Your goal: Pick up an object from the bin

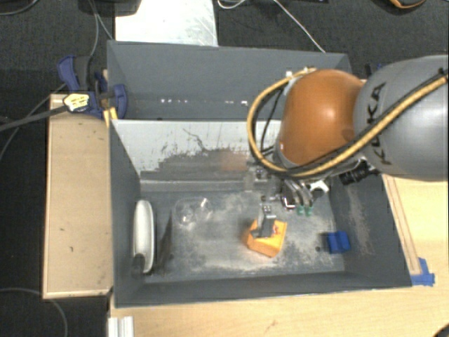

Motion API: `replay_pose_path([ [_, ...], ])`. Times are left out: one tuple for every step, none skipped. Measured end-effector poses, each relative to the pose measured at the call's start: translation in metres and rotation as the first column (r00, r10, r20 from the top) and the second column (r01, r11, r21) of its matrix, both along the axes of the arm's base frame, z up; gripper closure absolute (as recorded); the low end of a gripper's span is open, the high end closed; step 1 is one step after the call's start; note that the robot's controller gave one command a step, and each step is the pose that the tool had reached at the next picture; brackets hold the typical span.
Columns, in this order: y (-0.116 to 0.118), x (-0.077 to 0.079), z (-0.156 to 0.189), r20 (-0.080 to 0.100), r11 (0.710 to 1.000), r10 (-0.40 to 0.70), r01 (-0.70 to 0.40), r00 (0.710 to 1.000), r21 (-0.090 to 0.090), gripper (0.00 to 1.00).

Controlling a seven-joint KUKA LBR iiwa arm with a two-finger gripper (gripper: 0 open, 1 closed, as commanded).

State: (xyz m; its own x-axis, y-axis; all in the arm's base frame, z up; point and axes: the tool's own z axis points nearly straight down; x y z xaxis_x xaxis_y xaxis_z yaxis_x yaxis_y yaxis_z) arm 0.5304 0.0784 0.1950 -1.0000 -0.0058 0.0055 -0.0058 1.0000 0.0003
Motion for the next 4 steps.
replay_pose_path([
  [0.0,0.002,0.004,0.008,1.0,-0.003,0.003,1.0,0.001,0.0],
  [-0.04,-0.008,-0.063,0.007,0.992,0.124,-0.124,0.992,0.0,0.0],
  [-0.046,-0.036,-0.126,0.007,0.966,0.258,-0.258,0.966,0.001,0.0],
  [-0.074,-0.023,-0.125,0.011,0.833,0.554,-0.554,0.833,-0.001,1.0],
])
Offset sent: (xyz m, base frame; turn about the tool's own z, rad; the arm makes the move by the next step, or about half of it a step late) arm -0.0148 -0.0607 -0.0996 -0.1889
